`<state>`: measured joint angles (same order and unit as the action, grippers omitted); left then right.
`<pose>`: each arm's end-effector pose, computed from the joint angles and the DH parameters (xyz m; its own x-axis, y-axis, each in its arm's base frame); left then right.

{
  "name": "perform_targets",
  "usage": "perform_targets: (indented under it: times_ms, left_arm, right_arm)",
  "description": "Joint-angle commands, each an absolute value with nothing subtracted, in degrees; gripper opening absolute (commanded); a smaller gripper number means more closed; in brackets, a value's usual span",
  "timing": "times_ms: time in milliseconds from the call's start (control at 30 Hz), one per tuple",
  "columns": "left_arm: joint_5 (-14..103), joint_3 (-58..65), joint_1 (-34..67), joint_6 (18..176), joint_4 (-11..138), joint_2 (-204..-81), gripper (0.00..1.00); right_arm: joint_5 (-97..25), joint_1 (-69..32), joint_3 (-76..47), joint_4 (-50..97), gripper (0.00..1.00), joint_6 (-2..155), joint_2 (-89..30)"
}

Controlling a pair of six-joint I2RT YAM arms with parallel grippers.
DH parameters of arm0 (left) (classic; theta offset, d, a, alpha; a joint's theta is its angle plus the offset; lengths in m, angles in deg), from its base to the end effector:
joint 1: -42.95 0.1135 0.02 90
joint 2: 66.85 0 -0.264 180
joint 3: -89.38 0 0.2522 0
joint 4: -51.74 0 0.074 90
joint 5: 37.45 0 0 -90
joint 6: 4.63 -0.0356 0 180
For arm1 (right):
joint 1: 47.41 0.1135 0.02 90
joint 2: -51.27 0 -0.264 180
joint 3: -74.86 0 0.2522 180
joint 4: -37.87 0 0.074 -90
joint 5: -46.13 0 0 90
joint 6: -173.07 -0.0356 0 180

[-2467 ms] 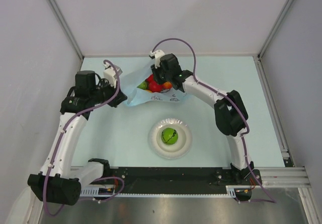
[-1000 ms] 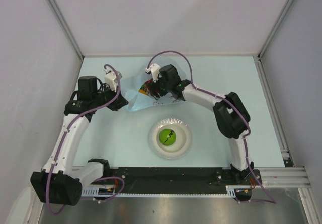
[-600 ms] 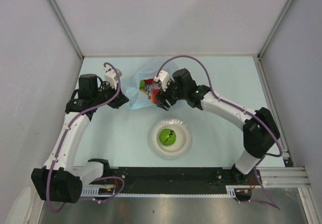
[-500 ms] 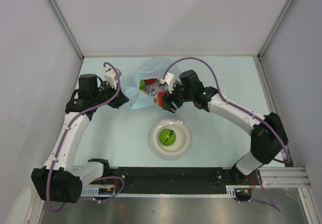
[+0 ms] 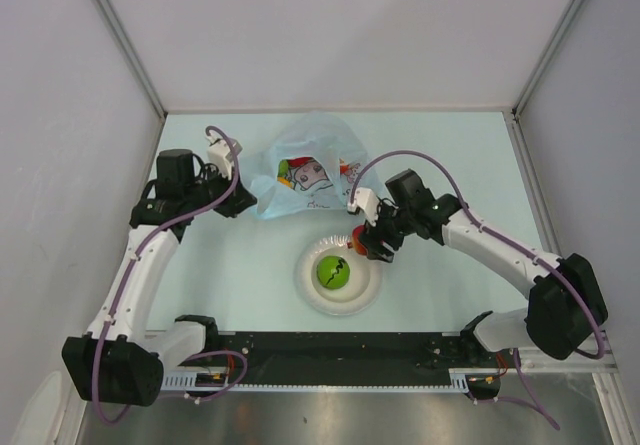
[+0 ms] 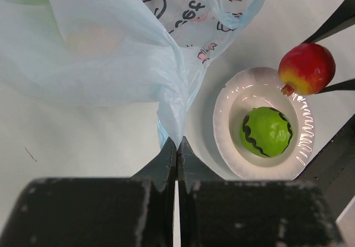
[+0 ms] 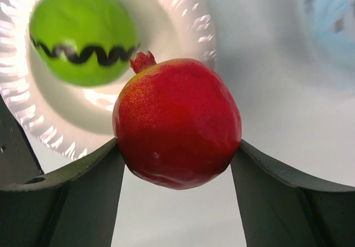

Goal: Take the fake fruits out of the plastic bag
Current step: Place the fake fruit on the plate.

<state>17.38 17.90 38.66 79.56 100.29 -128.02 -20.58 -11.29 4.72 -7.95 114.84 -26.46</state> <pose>0.2196 -0.0370 0.3261 -0.5622 0.1252 -0.8175 0.5721 0.7726 -0.2752 0.2159 0.1749 0.2525 -0.1661 -0.7199 -0.6739 -0.9637 0.2635 -0.0439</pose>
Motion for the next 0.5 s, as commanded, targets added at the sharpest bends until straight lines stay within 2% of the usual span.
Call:
perform_targets:
  times_ms: [0,467]
  left_arm:
    - [15.9,17.79,39.17,80.53,98.99,-126.35,0.0]
    - [16.08,19.54,39.26,80.71,99.25,-123.98,0.0]
  right_arm:
    - [-21.01,-10.24,6.95,-10.43,0.25,119.89,-27.04]
    - [-27.6,-2.59,8.27,-6.92,0.32,125.96,-32.13]
